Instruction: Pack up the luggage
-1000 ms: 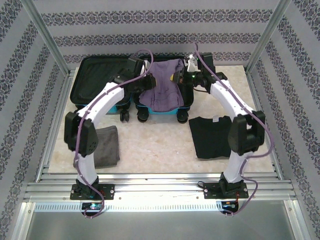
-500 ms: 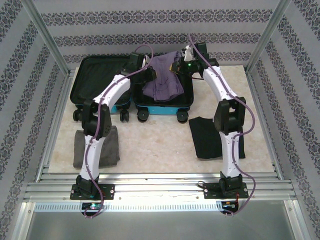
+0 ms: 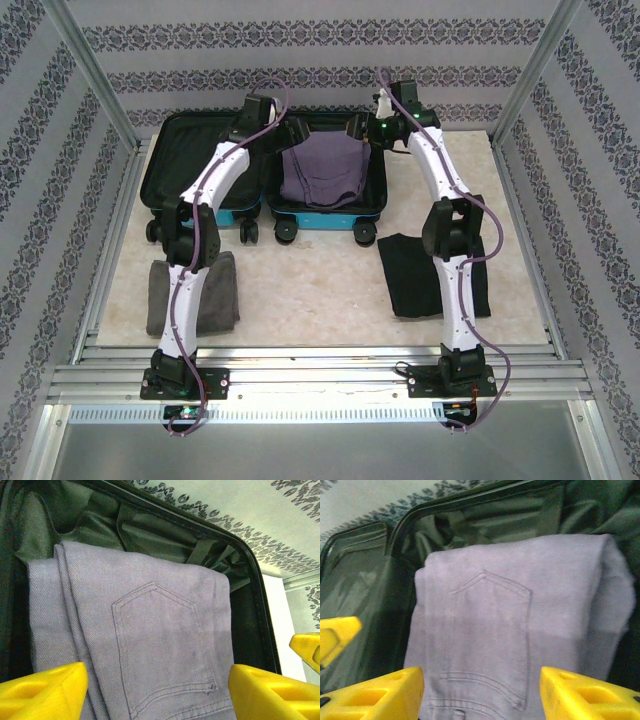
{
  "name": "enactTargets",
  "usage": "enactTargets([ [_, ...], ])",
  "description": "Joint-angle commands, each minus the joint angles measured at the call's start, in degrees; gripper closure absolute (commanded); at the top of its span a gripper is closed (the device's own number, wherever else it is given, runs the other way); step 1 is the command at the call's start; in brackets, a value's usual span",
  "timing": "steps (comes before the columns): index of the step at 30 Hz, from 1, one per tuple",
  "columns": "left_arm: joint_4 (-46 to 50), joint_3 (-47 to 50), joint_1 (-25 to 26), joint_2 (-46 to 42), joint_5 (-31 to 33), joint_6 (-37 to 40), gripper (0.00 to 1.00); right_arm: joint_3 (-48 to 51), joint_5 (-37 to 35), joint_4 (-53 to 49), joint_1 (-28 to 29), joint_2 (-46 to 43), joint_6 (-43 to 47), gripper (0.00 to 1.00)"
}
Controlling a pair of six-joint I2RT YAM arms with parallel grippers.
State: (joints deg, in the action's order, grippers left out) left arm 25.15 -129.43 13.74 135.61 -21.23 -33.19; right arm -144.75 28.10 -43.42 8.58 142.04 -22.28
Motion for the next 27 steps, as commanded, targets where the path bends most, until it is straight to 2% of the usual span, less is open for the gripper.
enactTargets([
  [1, 2.07, -1.29, -0.20, -2.76, -1.24, 1.46, 0.26, 2.08, -2.20, -1.68, -0.33, -3.90, 2.57, 0.38],
  [7, 2.96, 0.92, 0.02, -5.14, -2.28, 1.71, 0.27, 13.49, -2.82, 0.98, -0.36, -12.23, 4.36, 0.40],
  [9, 2.98, 3.86, 0.40, -7.43, -2.33, 1.94, 0.27, 19.63, -3.59, 2.52, -0.48, -16.71, 5.45, 0.40],
  [12, 0.04, 13.27, 2.08, -13.70, -1.33, 2.07, 0.27, 32.21, -4.76, 6.49, -1.35, -25.77, 6.29, 0.40],
  [16, -6.69, 29.46, 5.90, -23.70, 2.10, 1.02, 0.24, 48.41, -6.62, 10.39, -4.35, -37.68, 6.46, 0.39],
  [21, -12.10, 46.04, 12.00, -33.71, 6.26, -3.21, 0.23, 65.08, -11.77, 8.84, -8.41, -51.21, 7.02, 0.39],
  [24, -15.45, 52.69, 17.56, -36.88, 7.93, -5.97, 0.21, 74.25, -13.01, 8.97, -10.31, -58.45, 6.30, 0.37],
  [27, -17.51, 54.84, 23.28, -35.88, 6.41, -9.48, 0.21, 79.96, -15.05, 7.66, -14.40, -62.55, 5.28, 0.35],
])
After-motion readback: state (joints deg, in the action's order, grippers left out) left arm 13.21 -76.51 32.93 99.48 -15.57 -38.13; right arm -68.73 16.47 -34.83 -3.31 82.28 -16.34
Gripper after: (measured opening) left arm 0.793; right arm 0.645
